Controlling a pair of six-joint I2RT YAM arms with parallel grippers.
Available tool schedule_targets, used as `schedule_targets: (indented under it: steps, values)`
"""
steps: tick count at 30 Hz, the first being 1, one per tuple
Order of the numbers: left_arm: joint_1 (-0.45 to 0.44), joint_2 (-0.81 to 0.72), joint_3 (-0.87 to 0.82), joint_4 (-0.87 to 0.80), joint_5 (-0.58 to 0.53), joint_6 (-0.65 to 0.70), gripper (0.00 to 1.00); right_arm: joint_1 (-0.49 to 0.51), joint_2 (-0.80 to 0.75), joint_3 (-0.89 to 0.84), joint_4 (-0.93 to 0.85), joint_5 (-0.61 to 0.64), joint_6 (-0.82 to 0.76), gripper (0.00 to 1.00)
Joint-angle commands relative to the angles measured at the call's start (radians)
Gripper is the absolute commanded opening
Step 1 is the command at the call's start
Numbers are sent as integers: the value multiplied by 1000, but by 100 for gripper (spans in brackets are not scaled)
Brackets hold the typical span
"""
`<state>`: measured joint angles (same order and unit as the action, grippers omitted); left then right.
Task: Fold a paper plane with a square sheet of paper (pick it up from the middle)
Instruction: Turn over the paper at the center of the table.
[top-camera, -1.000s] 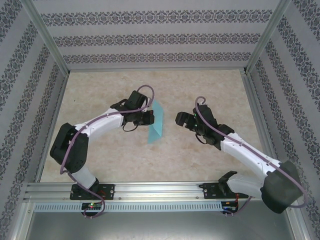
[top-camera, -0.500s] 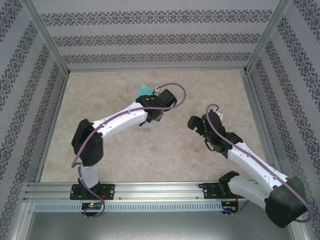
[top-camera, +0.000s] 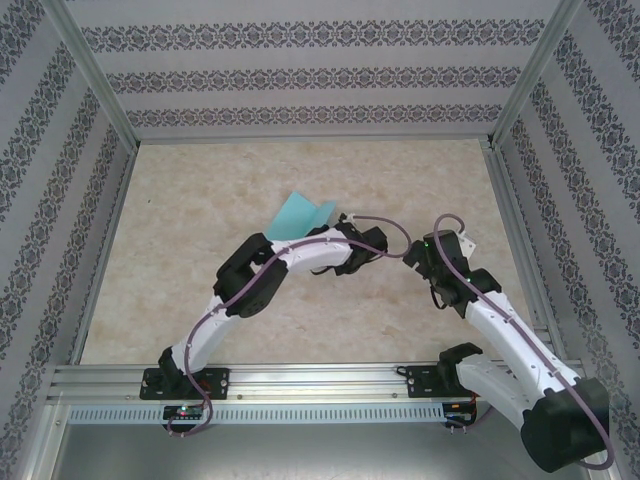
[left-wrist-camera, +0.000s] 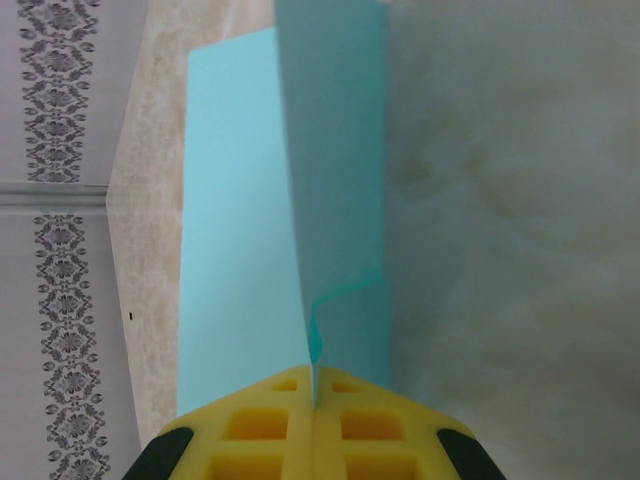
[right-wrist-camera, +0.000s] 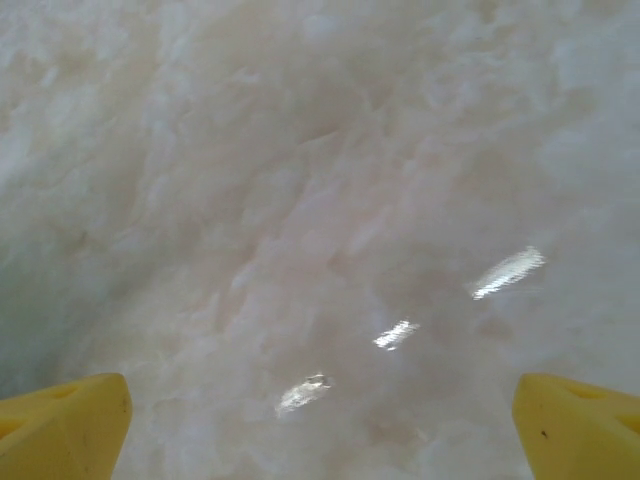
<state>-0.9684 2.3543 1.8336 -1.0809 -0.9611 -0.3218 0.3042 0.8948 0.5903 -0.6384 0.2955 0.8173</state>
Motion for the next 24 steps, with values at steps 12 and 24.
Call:
schedule_targets:
  steps: [12,24]
  values:
    - [-37,-3,-28,65,220,-28,28,-66,-22,12,-60,-11,-53,98]
    - [30,-366,-161,203,634,-86,72,-71,60,67,-9,-130,-119,95]
